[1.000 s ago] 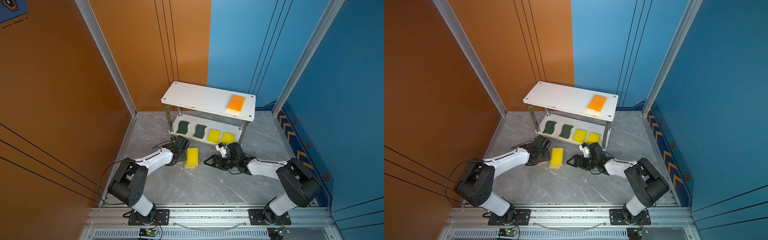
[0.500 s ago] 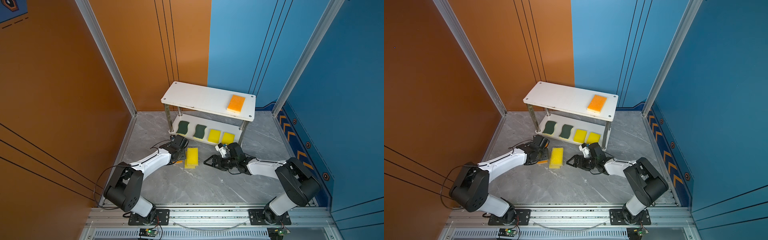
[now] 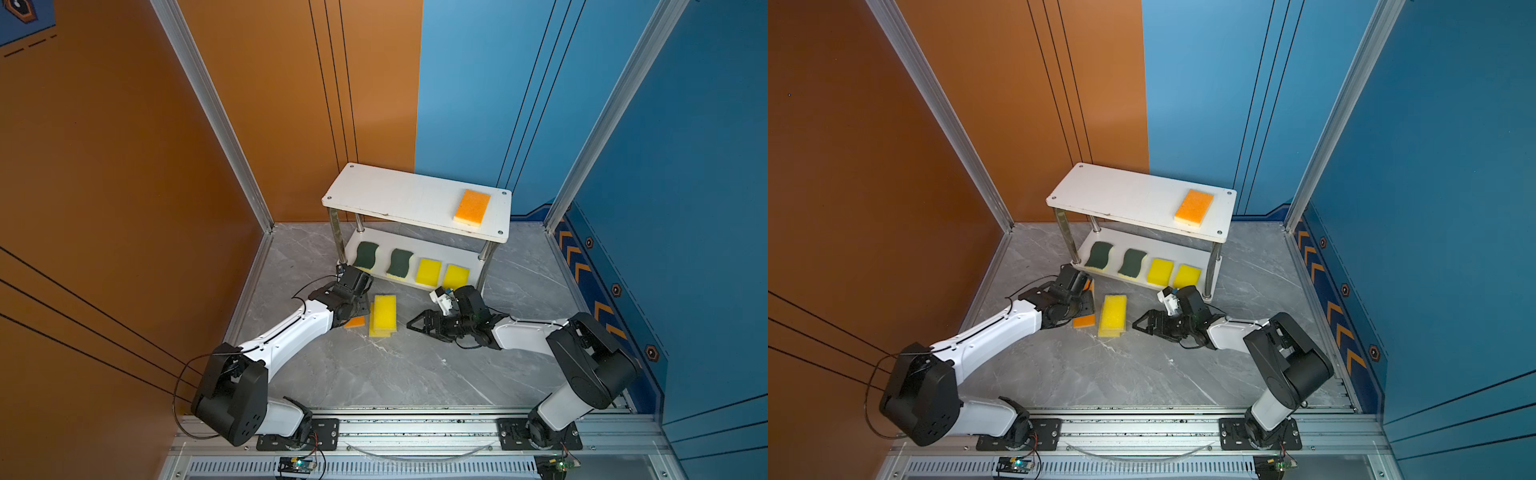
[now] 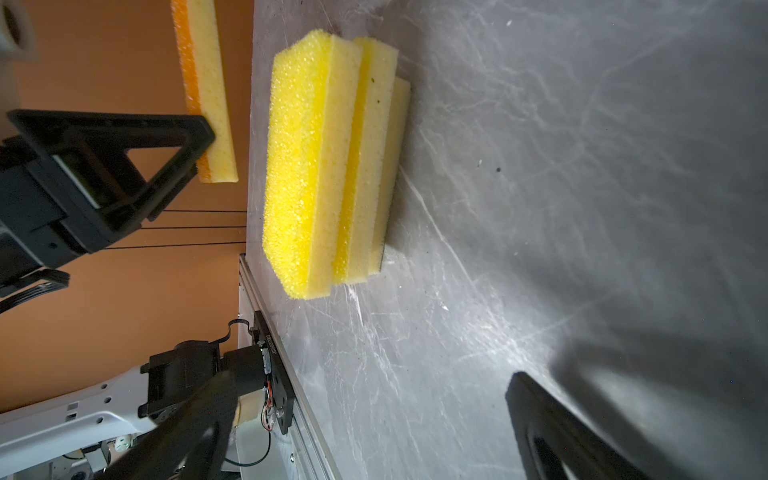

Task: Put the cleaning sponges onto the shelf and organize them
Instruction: 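Lift the orange sponge and carry it up toward the top shelf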

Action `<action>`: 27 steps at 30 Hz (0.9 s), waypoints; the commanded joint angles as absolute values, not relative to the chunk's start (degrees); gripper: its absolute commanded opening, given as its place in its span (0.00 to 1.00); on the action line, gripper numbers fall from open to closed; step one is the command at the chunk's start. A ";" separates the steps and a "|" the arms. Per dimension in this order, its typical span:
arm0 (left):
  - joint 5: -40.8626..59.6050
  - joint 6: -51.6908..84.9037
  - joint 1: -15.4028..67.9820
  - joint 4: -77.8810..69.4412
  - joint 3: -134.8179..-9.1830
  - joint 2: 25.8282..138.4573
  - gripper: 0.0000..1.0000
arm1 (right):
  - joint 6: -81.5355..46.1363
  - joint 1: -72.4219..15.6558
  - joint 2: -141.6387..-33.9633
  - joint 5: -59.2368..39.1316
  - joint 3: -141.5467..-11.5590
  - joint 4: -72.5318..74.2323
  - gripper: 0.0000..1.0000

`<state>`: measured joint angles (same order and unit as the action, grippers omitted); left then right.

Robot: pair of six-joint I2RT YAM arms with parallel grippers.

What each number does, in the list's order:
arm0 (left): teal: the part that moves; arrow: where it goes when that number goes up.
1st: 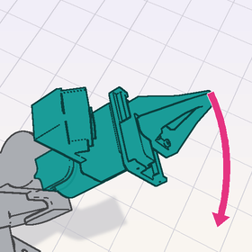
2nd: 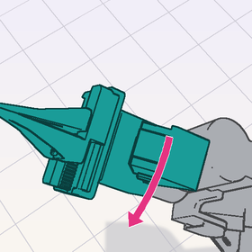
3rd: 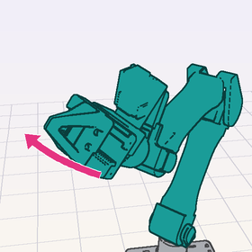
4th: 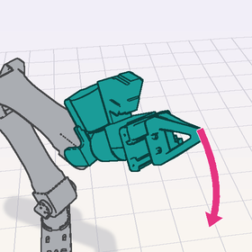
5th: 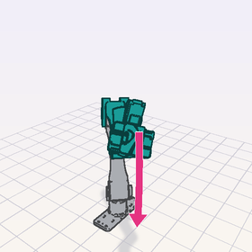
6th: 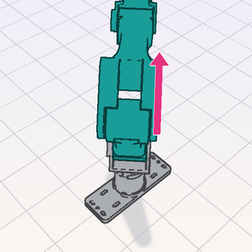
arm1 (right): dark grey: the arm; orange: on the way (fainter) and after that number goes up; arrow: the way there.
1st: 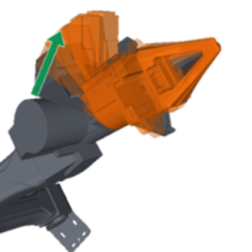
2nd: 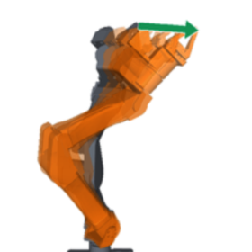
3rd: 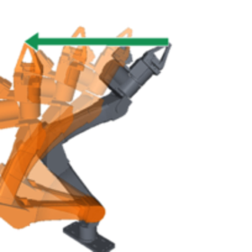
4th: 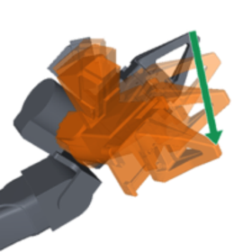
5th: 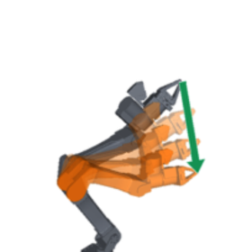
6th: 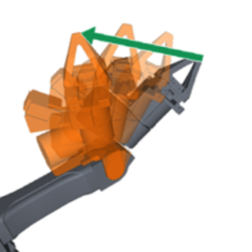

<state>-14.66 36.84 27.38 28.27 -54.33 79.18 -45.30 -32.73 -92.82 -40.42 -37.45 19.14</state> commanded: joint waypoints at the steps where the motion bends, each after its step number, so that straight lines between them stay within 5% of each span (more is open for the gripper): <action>1: -13.63 35.42 26.89 31.17 -56.64 76.63 0.65 | -46.14 -32.89 -93.43 -41.46 -38.86 20.32 1.00; 27: -4.79 28.16 35.81 33.46 -73.48 68.66 0.64 | -46.32 -33.36 -93.72 -40.79 -39.74 19.13 1.00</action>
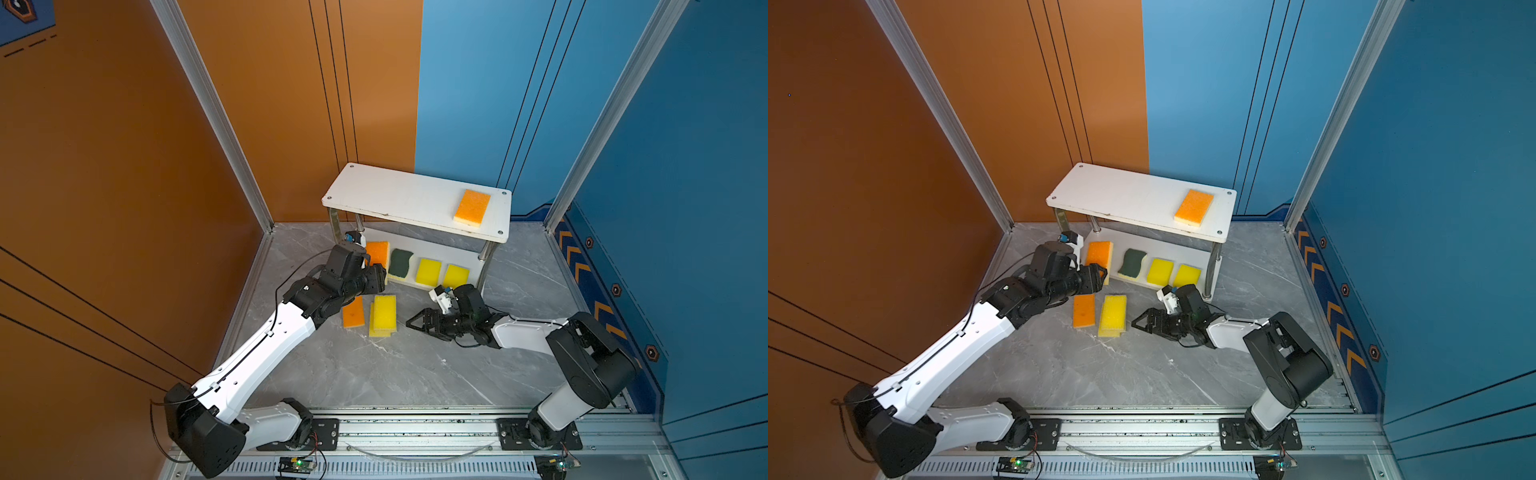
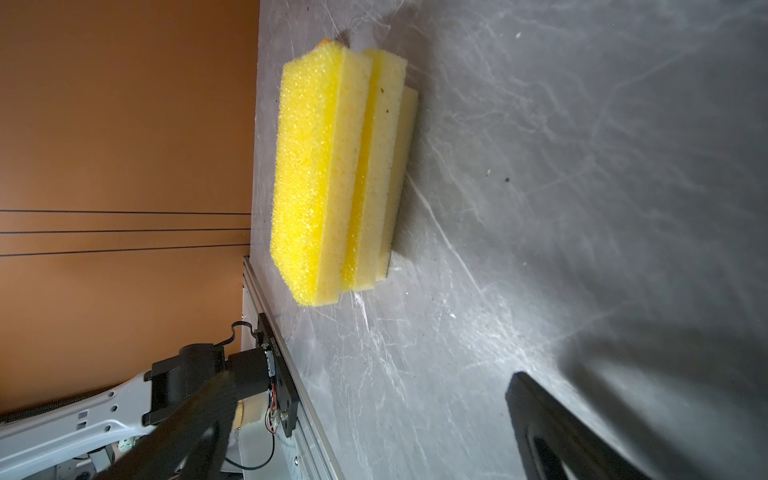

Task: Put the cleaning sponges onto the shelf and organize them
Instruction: 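Lift the orange sponge and carry it up toward the top shelf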

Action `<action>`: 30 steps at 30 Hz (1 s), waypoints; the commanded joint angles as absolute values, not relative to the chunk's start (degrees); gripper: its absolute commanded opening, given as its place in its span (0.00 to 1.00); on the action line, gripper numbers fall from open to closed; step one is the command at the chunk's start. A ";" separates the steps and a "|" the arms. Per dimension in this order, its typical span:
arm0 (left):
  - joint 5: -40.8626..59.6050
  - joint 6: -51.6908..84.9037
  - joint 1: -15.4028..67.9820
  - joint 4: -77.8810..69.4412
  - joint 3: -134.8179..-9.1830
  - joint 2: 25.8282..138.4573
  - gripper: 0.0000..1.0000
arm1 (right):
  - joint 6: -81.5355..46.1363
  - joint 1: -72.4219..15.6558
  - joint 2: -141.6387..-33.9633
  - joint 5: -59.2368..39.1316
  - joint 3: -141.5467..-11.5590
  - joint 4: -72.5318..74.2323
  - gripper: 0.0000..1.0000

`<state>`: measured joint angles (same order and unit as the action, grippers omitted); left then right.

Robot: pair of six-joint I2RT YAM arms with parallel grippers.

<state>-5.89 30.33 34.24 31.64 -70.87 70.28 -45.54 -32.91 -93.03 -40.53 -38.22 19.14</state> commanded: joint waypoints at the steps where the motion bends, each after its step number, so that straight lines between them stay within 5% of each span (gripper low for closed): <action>1: -4.98 27.81 36.69 33.57 -74.07 68.41 0.64 | -46.32 -33.32 -93.69 -40.82 -39.72 19.08 1.00; 30: -4.87 20.01 43.13 37.68 -100.64 79.15 0.60 | -45.75 -33.84 -91.92 -40.08 -39.57 17.85 1.00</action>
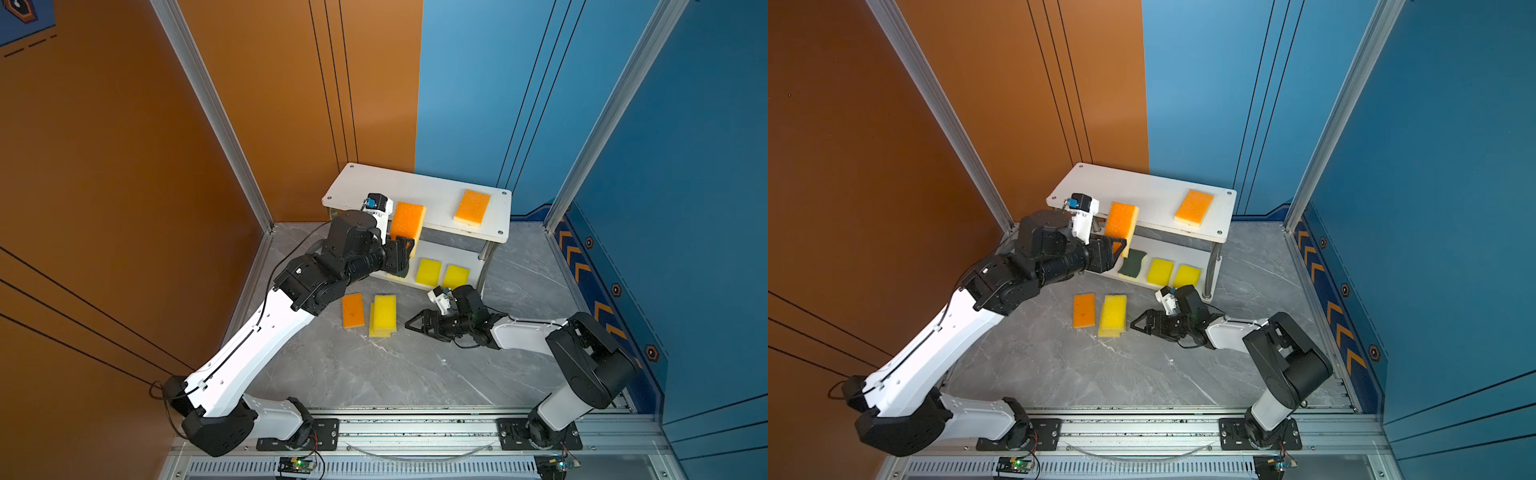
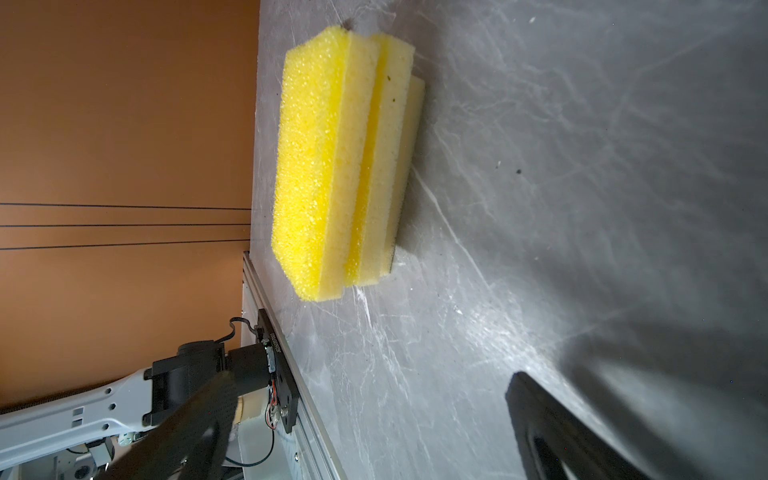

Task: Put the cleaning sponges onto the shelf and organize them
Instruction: 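Lift the orange sponge and carry it up toward the top shelf, then lower the orange sponge onto the top shelf beside the first one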

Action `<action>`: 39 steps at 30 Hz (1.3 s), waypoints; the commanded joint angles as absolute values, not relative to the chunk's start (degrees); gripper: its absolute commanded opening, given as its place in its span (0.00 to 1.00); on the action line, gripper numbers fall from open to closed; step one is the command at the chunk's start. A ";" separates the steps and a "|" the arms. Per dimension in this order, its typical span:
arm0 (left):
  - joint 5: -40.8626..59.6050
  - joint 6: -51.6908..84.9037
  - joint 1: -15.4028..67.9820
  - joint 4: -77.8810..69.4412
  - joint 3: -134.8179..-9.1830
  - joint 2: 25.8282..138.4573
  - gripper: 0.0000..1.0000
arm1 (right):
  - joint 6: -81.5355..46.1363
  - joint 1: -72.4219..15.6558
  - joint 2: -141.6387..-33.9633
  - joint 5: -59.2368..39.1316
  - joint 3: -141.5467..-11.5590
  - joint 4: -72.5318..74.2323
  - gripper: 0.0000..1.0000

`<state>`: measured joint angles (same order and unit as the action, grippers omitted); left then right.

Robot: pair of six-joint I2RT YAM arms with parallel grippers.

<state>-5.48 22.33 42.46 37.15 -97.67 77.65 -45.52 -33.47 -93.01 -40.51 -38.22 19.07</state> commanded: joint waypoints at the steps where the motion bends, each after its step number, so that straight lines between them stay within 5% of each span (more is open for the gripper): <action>1: -5.25 19.60 43.22 37.64 -101.54 79.79 0.60 | -45.73 -33.88 -91.96 -40.00 -39.63 17.75 1.00; 39: -20.89 12.26 44.38 36.12 -133.06 111.33 0.63 | -43.73 -33.15 -88.94 -39.10 -38.52 14.35 1.00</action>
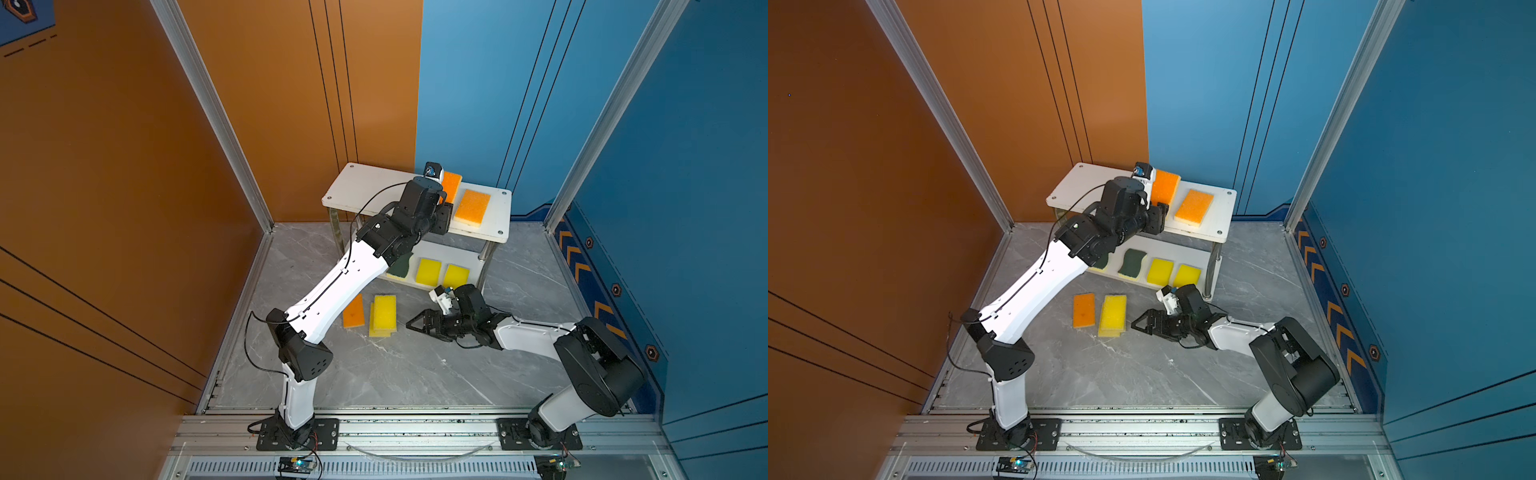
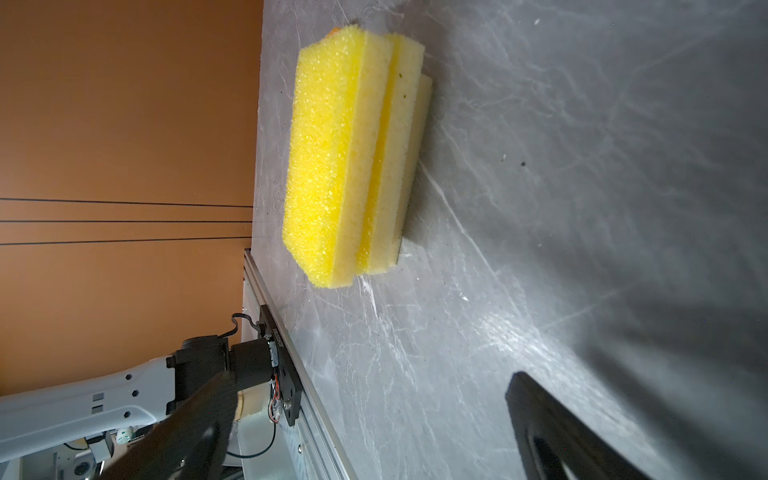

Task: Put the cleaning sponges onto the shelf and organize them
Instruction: 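Lower the orange sponge onto the top shelf beside the first one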

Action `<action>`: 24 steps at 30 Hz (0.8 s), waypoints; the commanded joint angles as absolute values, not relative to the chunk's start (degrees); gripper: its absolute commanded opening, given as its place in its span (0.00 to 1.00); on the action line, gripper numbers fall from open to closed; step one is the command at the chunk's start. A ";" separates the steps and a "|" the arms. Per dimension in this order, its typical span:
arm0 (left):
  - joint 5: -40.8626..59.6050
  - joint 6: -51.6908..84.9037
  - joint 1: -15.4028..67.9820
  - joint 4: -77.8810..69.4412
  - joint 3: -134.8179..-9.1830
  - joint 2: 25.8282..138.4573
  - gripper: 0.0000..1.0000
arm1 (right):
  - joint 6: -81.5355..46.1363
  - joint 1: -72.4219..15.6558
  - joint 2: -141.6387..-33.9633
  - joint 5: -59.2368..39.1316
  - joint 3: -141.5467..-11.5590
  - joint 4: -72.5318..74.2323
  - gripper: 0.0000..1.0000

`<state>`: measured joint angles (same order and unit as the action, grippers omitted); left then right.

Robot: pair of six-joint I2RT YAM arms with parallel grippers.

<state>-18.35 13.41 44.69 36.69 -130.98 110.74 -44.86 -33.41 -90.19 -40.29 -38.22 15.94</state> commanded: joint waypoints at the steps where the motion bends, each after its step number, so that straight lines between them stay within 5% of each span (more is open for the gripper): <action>1: -21.55 12.01 44.36 36.17 -133.23 111.61 0.63 | -43.68 -33.17 -88.86 -39.03 -38.26 14.33 1.00; 24: -25.44 11.69 44.65 36.12 -134.60 114.86 0.64 | -43.33 -32.50 -87.79 -38.97 -37.64 13.84 1.00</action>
